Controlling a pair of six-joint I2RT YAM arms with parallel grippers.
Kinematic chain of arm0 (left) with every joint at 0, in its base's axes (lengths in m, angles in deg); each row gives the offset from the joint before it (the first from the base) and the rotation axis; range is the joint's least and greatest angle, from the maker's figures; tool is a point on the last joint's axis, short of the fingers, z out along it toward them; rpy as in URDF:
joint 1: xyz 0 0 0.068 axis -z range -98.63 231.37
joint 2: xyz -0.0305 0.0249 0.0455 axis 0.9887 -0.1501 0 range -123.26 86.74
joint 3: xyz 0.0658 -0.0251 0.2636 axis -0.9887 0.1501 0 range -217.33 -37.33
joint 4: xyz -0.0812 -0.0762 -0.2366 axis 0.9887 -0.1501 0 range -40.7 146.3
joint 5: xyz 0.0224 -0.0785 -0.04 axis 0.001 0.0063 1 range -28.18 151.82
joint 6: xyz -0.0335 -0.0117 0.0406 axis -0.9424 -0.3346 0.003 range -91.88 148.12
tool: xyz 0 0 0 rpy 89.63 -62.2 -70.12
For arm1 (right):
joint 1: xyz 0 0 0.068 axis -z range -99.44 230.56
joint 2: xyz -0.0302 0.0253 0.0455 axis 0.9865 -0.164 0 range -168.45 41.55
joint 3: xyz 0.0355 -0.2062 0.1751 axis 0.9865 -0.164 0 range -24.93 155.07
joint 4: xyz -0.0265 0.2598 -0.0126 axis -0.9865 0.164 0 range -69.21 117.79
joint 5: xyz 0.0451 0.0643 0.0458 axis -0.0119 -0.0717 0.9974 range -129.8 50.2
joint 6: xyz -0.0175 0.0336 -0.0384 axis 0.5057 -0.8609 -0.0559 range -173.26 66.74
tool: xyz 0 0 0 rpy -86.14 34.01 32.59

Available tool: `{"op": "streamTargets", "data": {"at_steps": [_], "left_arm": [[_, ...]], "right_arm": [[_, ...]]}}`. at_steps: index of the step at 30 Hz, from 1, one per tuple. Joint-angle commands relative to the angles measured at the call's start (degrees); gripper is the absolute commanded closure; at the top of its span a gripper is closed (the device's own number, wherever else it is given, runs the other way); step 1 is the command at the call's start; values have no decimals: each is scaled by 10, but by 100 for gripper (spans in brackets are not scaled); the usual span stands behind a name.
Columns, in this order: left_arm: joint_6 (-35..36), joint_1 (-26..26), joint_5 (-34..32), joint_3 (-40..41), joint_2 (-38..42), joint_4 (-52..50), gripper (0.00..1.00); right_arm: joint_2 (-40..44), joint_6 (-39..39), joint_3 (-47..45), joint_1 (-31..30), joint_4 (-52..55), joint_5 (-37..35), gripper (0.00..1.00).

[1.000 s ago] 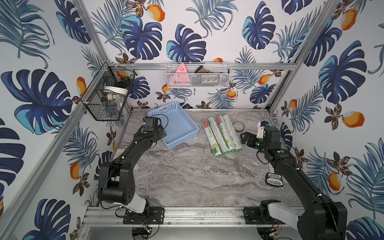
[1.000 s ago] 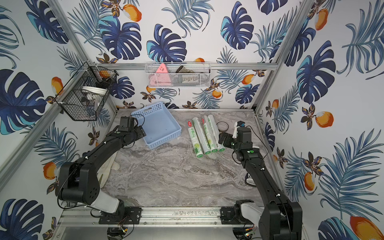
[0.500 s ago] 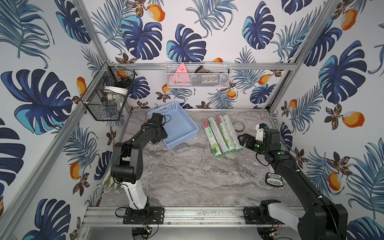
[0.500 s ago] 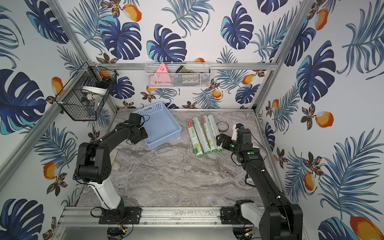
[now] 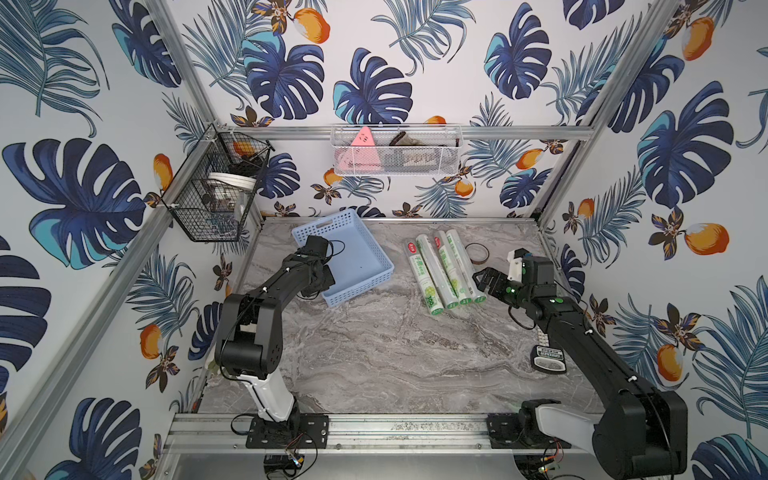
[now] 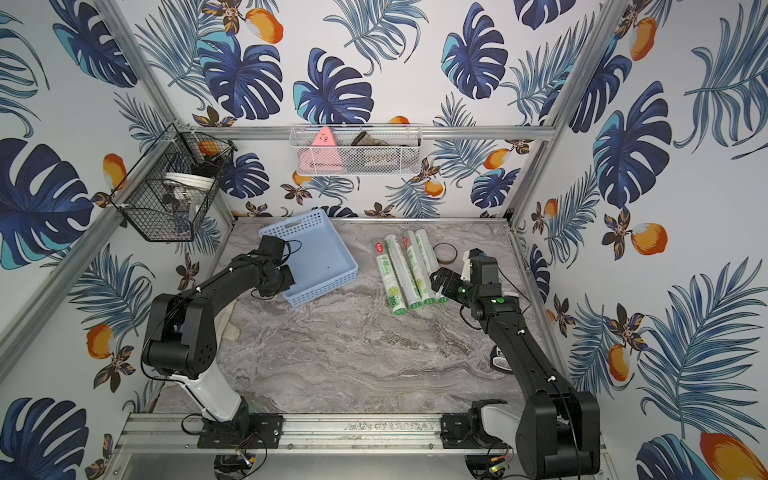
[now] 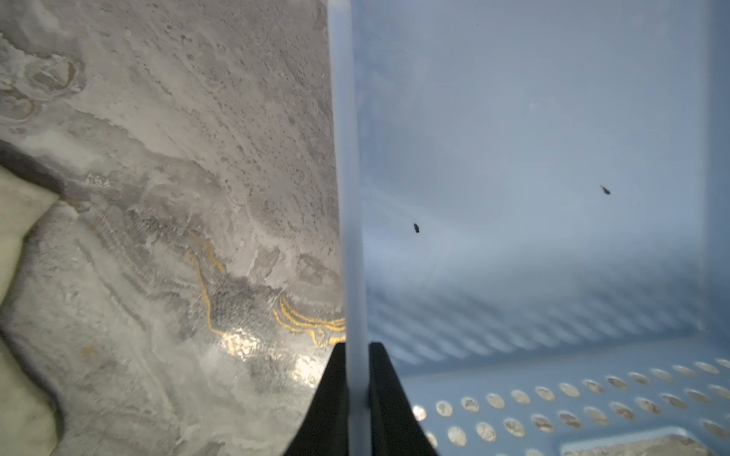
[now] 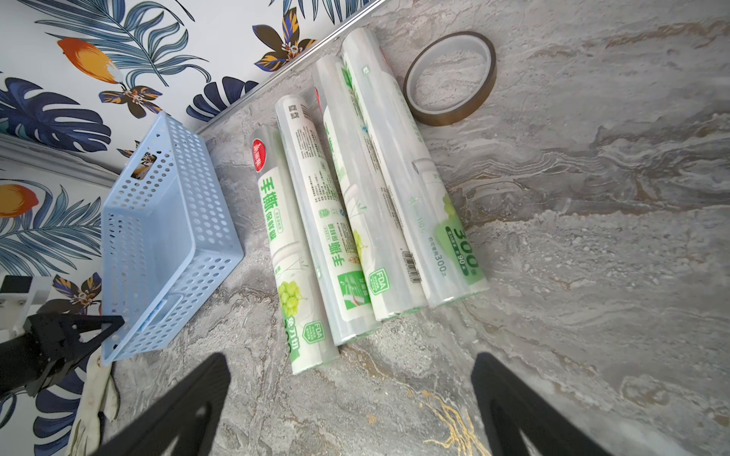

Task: Put the plastic wrap into the basket
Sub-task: Move the basket to the center of the board.

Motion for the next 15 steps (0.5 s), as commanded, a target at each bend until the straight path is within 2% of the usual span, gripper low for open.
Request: {"op": "streamTargets", "data": {"at_steps": [1,4,8,15], "left_arm": [[14,21,-21,31,30,-19,91],[2,51,-29,69,66,-23,95],[-10,90,-48,121,128,-34,95],[-48,176,-88,205,219,-72,95]], "right_arm": [[-12,-15,6,0,4,12,0],[-24,-23,10,0,3,20,0],[-35,-24,15,-1,3,51,0],[-70,-11,38,-10,7,179,0]]}}
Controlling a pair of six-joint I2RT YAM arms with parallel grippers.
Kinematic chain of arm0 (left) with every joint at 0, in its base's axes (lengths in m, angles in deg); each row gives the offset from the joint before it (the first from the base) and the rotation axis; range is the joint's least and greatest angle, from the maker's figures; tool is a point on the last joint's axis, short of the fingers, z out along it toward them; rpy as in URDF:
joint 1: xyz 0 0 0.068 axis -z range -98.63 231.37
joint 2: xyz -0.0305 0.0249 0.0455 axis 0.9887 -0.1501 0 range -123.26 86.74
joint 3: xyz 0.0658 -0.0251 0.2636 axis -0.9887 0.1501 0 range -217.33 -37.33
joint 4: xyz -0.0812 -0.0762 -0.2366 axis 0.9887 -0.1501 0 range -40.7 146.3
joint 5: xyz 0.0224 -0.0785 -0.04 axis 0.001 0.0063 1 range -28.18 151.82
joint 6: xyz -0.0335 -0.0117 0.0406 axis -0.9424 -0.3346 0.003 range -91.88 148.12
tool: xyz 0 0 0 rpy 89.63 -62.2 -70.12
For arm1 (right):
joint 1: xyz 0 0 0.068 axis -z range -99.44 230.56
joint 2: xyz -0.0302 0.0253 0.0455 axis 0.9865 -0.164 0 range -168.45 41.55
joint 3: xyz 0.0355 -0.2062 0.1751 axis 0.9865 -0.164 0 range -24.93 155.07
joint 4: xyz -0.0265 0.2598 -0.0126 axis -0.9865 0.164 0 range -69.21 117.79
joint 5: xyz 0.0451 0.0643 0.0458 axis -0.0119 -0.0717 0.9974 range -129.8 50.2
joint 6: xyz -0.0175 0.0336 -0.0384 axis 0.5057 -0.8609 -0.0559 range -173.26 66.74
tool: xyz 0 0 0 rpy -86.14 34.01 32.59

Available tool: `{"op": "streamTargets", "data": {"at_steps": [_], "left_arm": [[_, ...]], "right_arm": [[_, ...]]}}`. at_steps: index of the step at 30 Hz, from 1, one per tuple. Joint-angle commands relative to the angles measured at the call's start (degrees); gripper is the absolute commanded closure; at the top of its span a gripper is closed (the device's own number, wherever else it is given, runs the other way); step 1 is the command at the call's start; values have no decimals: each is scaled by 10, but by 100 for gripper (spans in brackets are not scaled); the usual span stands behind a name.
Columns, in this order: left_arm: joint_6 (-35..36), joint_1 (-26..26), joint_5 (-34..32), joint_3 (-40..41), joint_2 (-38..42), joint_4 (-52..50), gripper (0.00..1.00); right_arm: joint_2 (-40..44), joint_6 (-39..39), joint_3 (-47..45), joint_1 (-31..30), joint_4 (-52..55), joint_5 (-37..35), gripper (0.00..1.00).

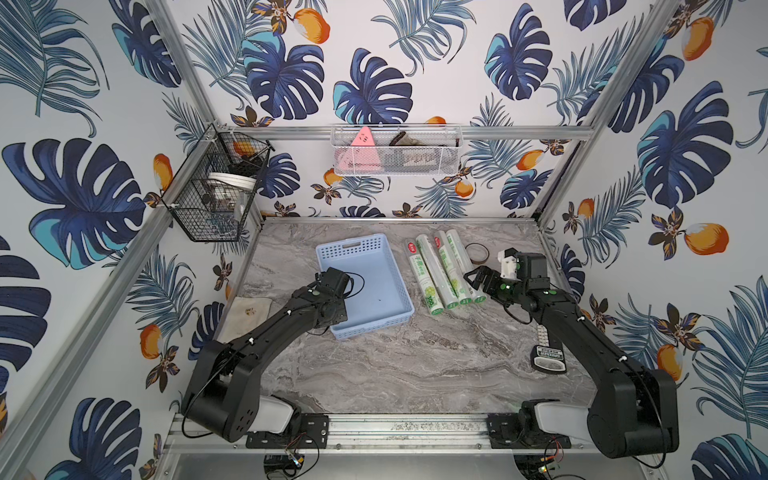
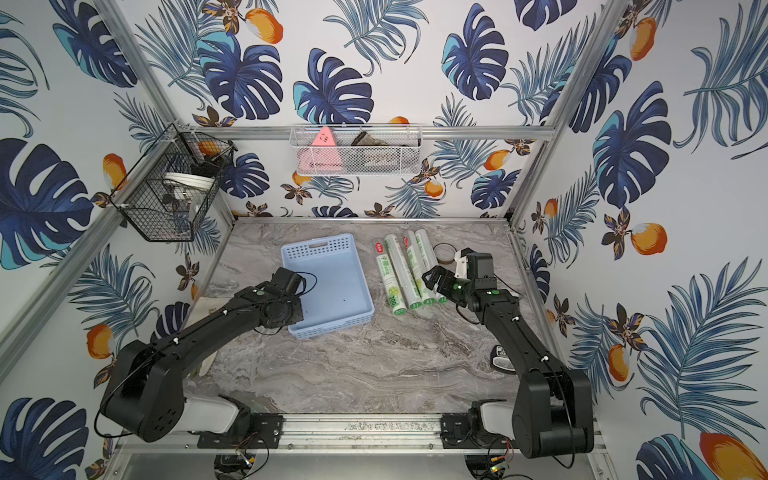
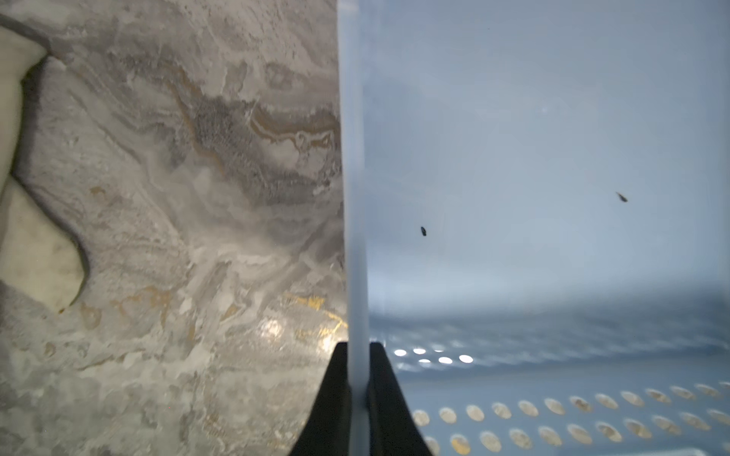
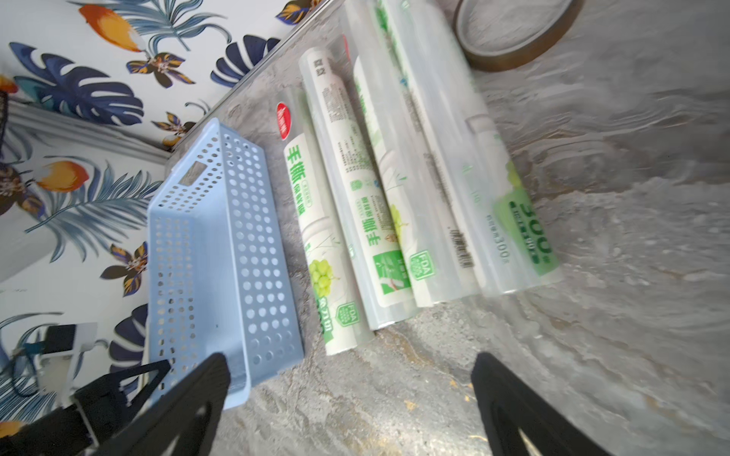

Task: Put the plastic wrap into the basket
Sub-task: Move the basket to the center of the board.

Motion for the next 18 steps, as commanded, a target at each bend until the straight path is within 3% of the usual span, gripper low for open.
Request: {"op": "streamTargets", "data": {"at_steps": [1,5,11,18], "left_arm": [[-23,33,-21,28,27,-25,94],[-55,78,-39,45,42,-54,95],[-82,131,-38,68,71,-67,94],[-98,164,-57,90,102,-87,90]], "right_arm": [[-16,15,15,-12,10,78,1],[-41,34,40,-49,41,80,2],[-81,43,71,-126,68,27,2],[-148,42,112,-186,100,0,15]]}}
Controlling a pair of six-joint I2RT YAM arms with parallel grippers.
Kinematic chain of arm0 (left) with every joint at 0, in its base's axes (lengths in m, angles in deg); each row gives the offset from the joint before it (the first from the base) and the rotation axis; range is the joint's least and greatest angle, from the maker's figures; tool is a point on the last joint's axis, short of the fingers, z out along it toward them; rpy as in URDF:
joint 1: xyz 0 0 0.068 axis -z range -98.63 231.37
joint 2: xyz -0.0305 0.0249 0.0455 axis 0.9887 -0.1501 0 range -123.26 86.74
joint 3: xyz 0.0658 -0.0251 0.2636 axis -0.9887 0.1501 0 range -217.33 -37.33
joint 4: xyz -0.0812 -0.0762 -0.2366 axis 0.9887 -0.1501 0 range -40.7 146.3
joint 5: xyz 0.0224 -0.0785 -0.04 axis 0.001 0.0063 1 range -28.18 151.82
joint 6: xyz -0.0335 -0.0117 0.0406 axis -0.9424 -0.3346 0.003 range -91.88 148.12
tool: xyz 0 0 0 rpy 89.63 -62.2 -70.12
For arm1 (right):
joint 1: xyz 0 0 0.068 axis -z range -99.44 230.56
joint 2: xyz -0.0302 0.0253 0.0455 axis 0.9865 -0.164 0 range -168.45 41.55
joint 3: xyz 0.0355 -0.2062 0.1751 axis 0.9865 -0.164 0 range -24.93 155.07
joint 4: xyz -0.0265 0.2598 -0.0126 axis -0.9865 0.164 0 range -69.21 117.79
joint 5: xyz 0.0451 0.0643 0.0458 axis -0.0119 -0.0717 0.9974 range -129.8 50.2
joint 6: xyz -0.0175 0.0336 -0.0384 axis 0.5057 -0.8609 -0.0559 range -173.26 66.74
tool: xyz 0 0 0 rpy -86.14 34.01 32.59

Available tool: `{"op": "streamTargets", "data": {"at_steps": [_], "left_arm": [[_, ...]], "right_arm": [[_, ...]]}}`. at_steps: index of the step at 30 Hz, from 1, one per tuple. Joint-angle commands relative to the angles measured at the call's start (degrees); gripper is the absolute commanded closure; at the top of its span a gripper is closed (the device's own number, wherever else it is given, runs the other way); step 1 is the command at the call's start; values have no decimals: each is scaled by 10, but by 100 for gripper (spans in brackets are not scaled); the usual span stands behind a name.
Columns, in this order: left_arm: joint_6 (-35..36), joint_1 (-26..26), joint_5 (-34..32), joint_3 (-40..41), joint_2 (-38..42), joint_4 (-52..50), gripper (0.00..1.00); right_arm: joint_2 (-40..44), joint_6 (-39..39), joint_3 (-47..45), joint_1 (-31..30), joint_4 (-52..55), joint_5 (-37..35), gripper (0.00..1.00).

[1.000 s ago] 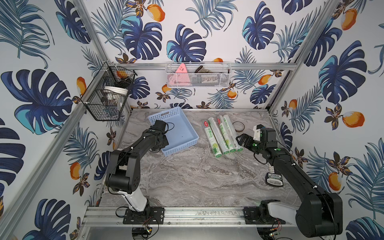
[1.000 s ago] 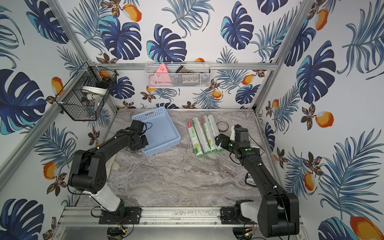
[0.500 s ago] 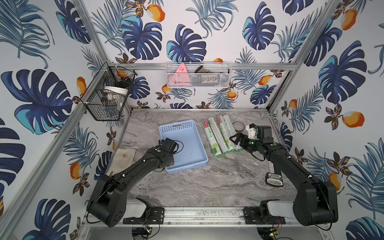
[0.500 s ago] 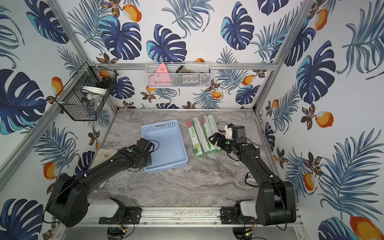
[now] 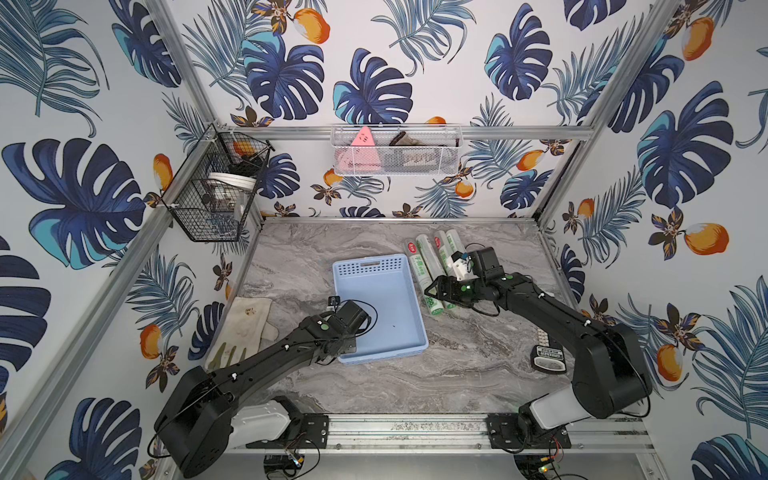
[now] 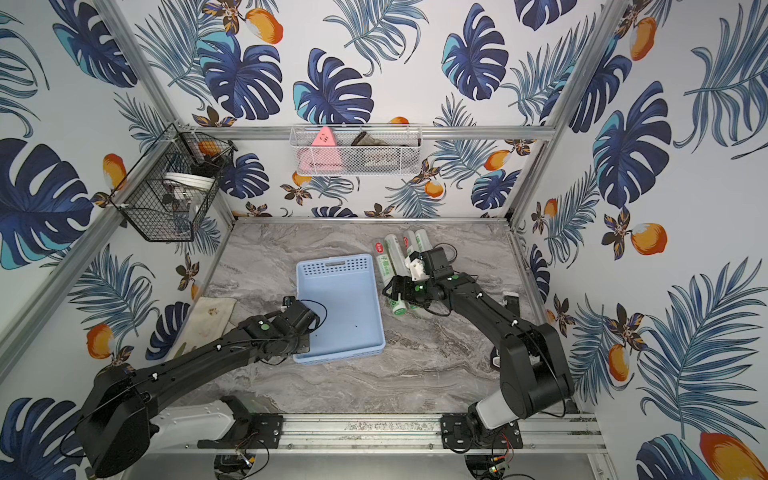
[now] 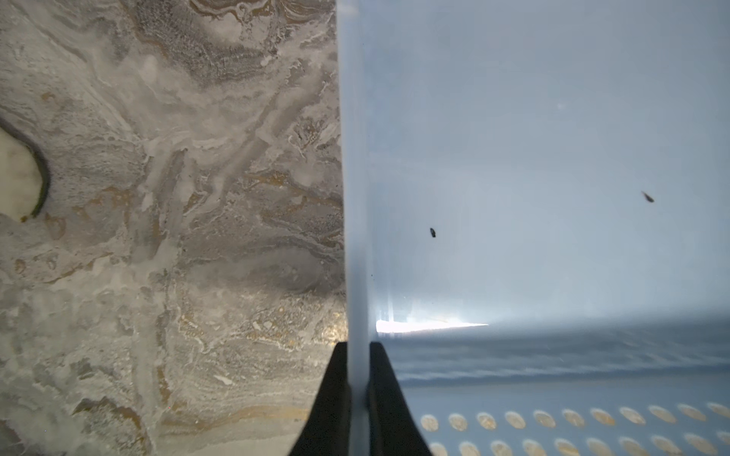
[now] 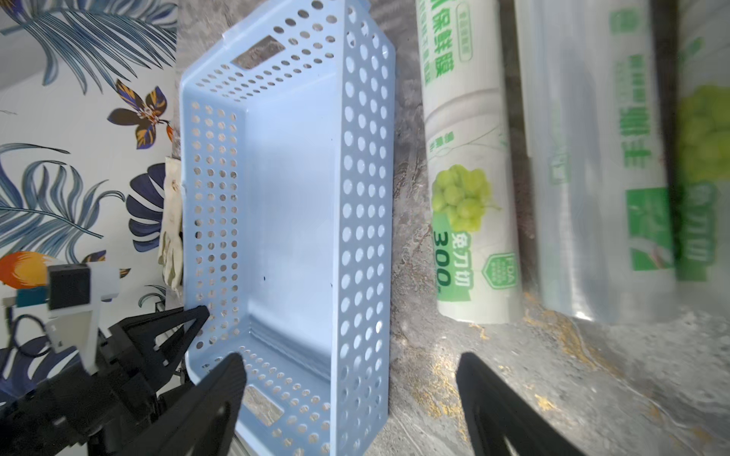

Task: Put the plastic wrap into the basket
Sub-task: Move the basket to the center of the board.

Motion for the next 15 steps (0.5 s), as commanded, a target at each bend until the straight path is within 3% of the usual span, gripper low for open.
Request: {"op": "streamTargets", "data": {"at_steps": [1,3,10,13,15], "left_arm": [[-14,3,-18,5,9,-49,90],[-9,5,-19,0,19,-46,87],[18,4,-37,-40,12,-41,58],[15,5,-51,-64,3,-37,52],[12,-1,-85,-75,-1,-32,33]], "right_arm": [[-17,6,15,-20,31,-39,15],[-25,8,19,-32,32,-47,15],[-50,-3,32,-45,24,-46,17],[-56,-18,24,-68,4,-37,18],[-63,-26,23,-74,-12,-26,18]]}}
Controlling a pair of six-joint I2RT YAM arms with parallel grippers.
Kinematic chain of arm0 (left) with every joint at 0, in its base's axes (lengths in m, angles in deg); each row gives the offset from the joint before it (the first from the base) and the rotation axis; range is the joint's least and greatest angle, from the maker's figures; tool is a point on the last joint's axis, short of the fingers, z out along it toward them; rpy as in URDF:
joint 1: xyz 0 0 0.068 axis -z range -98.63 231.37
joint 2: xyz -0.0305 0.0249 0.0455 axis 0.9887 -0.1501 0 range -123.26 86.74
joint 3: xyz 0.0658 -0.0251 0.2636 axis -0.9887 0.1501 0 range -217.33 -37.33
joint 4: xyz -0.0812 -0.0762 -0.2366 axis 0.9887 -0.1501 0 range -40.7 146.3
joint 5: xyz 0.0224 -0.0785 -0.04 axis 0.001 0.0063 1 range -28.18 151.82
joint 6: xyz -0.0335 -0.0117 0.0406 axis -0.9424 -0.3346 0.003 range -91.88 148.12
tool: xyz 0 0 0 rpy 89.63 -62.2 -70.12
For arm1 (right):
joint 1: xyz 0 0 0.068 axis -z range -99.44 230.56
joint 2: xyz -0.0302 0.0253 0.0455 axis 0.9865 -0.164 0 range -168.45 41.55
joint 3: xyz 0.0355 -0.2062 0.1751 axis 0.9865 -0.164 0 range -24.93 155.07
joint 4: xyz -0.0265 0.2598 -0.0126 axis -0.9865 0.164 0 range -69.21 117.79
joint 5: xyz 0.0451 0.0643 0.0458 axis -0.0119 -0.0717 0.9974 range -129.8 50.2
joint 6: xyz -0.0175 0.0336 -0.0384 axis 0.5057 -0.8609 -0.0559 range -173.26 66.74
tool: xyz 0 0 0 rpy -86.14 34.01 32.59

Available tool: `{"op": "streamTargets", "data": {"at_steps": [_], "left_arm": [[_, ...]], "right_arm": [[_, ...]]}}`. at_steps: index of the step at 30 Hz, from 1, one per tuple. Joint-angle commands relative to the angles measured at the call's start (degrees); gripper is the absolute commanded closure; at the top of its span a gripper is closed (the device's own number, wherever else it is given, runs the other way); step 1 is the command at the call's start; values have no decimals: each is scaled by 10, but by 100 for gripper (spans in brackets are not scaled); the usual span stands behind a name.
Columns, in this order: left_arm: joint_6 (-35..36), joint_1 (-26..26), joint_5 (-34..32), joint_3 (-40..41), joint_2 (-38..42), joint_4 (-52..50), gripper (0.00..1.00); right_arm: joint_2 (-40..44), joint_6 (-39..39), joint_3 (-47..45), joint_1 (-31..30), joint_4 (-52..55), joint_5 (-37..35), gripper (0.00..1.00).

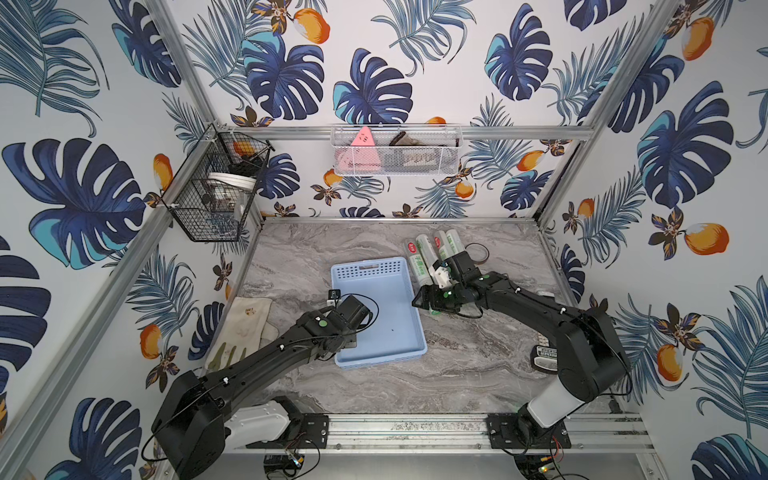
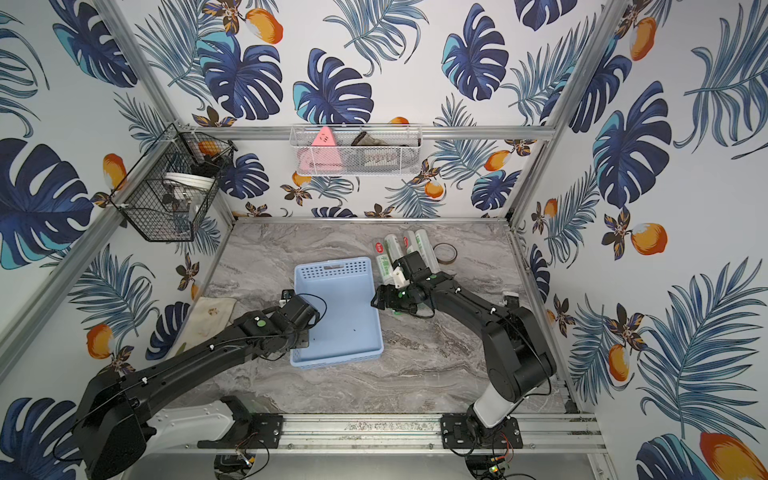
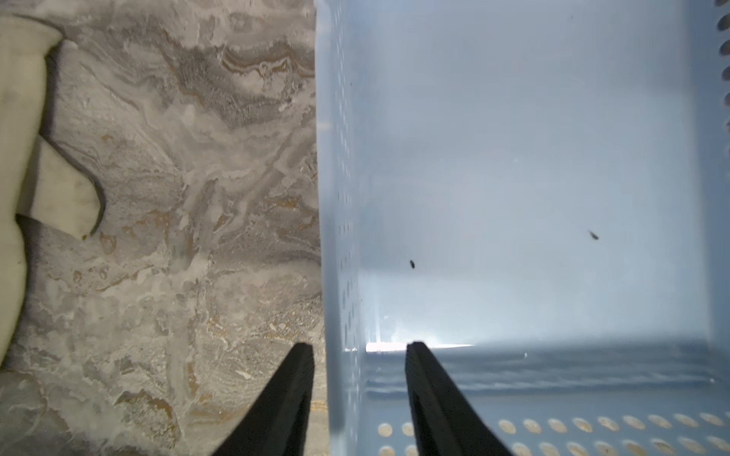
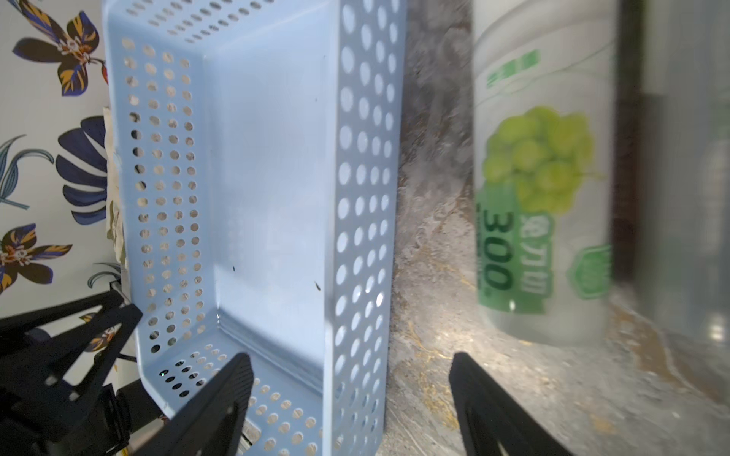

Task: Put the plastic wrap into the basket
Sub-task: Move the basket to the center of the board.

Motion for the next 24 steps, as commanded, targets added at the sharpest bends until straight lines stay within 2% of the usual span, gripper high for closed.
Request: {"op": "streamTargets", "data": {"at_steps": [1,5,8,14,22,24], "left_arm": [[11,-20,-40,-17,-7,12,31],[54,-142,88,-21,-42,107,27],[77,-188,128,-50,-92,134,23],[82,-234,202,-89,-189,189,22],[87,-243,254,-99,-238,226,21],[96,-243,249,-105,-242,215,20]], "right_arm": [[-12,-21,-1,-7,-31,14,18],[-30,-34,7,-19,-36,-1,18],[-33,-42,1,-26,-46,9,18],[-10,-57,-22,-53,-61,14,18],[21,-69,-48,-81,-76,24,17],[21,-69,-53,-82,-86,35,17]]}}
